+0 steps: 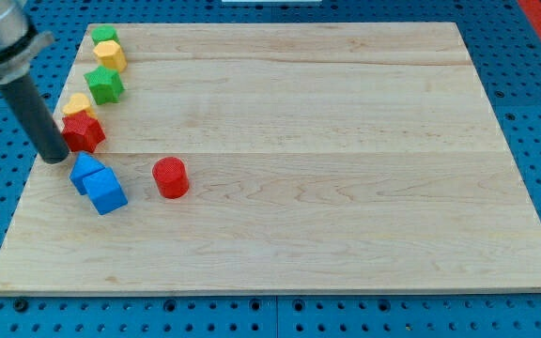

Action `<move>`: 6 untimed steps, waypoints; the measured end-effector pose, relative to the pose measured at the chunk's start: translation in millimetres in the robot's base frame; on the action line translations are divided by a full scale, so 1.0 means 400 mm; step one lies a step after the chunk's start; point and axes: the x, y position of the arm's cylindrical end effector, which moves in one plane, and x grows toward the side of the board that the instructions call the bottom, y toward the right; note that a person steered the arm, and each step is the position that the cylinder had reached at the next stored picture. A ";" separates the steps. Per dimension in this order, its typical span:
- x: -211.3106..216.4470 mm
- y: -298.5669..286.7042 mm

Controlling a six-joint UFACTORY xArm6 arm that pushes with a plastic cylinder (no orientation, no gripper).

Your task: Push yellow heart to the right slightly

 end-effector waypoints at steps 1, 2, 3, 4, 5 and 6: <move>-0.001 -0.070; -0.006 -0.072; -0.038 -0.072; -0.071 -0.071; -0.158 -0.072; -0.235 -0.070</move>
